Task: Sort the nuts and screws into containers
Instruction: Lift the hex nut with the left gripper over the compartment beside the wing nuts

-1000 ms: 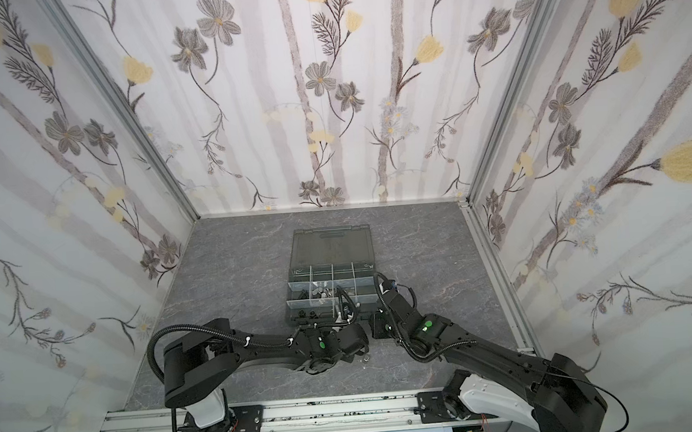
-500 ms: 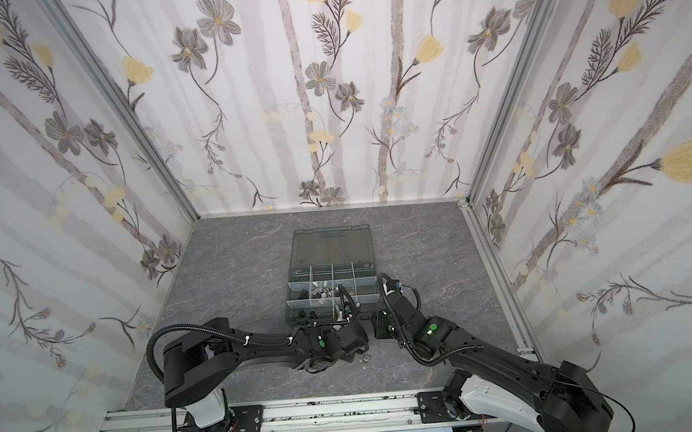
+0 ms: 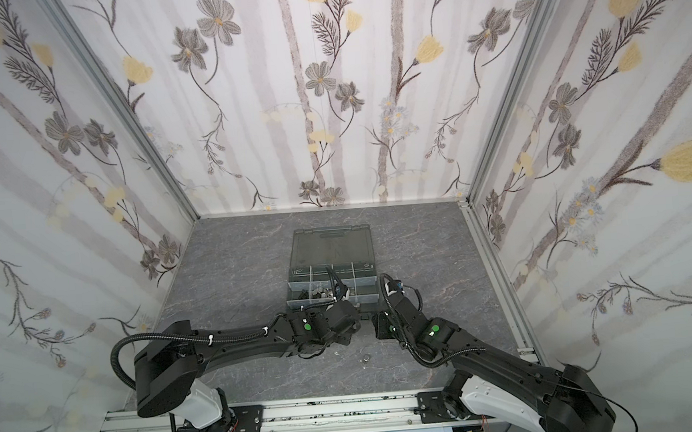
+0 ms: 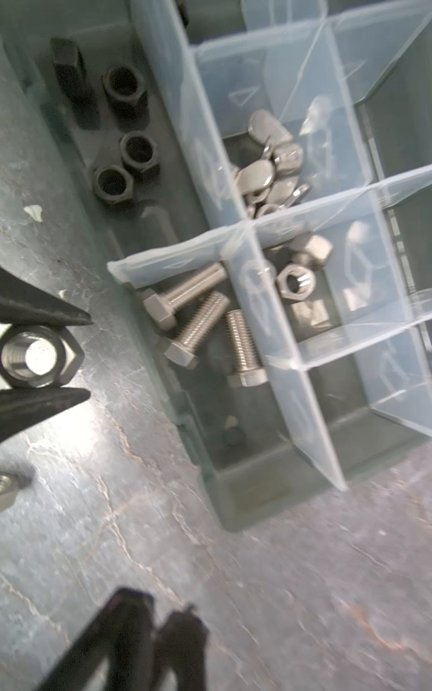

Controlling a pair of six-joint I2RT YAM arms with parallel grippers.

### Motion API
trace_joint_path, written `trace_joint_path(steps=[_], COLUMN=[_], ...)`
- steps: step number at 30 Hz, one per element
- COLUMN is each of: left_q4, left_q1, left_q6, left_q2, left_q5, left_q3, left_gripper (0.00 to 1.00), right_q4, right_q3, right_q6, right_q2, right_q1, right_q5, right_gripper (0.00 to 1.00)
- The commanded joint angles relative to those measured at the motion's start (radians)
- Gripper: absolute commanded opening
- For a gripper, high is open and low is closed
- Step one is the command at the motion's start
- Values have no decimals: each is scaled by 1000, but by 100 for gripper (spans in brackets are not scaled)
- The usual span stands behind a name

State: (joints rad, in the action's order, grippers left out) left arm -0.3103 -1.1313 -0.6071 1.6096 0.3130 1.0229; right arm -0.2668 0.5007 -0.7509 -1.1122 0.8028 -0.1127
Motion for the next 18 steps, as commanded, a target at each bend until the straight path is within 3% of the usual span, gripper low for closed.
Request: trace_joint_path(steps=[1,10,18], left_q4=[1,25,36], left_q1=[47,209,239], left_q6=[44,138,141], left_q2=[-20,113,253], left_q5=[18,-32,-70], left_q3=[47,209,264], left_gripper=[24,24,24], right_q4=[0,-17,-28], right_q3=[13,9,-3], right_q6=[-12,-15,-22], right_q2=[10,32,46], right_q1=[-4,-5,-7], right_q5=[-31,-39,-43], right_gripper=[38,39,39])
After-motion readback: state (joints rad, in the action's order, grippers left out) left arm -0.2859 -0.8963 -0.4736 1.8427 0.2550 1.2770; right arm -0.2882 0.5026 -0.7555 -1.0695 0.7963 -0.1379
